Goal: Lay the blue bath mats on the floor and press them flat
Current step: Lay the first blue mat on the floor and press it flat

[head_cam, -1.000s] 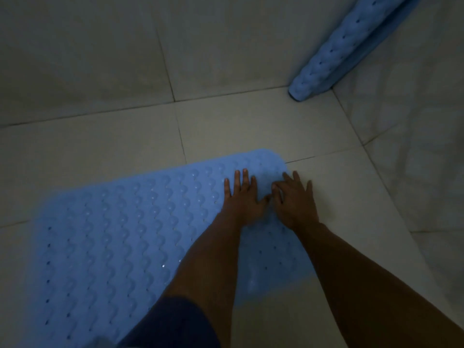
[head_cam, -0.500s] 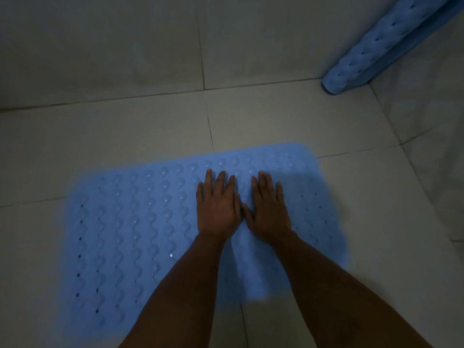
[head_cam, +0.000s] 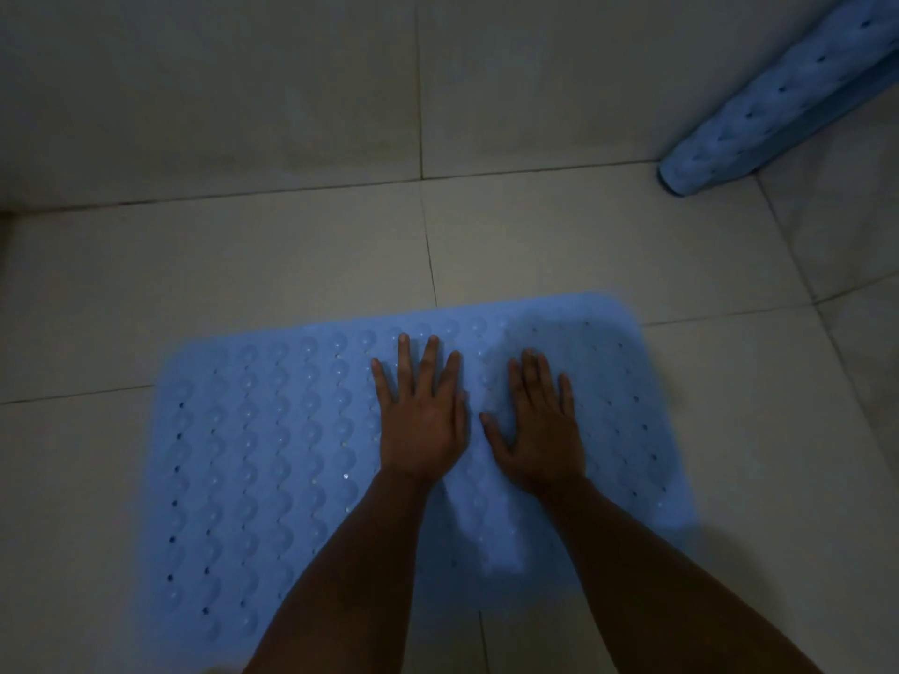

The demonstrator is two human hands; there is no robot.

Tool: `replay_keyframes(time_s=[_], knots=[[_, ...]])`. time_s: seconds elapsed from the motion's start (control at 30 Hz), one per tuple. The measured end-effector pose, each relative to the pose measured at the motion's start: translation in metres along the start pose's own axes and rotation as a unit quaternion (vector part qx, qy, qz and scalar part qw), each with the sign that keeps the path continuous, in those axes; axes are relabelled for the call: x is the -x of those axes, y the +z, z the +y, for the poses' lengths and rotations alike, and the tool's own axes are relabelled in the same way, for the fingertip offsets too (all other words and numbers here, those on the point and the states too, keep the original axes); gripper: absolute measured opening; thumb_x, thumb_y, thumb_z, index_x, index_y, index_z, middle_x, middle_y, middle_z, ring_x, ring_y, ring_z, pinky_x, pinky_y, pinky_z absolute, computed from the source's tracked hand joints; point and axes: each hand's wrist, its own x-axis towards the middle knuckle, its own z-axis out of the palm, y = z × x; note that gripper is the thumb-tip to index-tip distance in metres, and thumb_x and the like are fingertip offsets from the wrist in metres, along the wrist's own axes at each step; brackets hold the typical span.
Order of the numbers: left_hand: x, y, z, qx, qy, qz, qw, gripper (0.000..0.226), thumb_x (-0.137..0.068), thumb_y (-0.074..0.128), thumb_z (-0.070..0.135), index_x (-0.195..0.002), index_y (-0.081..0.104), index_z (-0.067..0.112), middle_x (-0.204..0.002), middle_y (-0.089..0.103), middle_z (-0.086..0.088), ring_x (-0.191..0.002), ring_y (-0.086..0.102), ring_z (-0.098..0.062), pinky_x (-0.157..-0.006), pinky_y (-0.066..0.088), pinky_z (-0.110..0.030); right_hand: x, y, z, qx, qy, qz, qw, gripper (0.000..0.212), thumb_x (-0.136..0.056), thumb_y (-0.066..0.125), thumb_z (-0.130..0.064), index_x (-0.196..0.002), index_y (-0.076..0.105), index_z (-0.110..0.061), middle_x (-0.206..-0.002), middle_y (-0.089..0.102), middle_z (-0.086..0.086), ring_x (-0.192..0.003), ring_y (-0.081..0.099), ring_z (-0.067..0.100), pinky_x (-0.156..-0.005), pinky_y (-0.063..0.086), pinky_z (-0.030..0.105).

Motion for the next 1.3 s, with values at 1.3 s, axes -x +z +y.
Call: replay_keyframes(time_s=[1.3], knots=[[-0.011,0.015,0.066,0.053,0.018,-0.16,0.986,0.085,-0.1,0.016,0.065,-0.165,0.012,0.01,-0.174,-0.006,-0.014,-0.161,-0.012,-0.026,-0.128,-0.005,-0.057,-0.016,-0.067,0.028,-0.088,0.044,0.029,0.995,0.066,-0.1,0.024,-0.046,-0.148,0.047,-0.008,-0.16,0.036,0.013,-0.154,0.021,0.028,-0.126,0.011,0.047]])
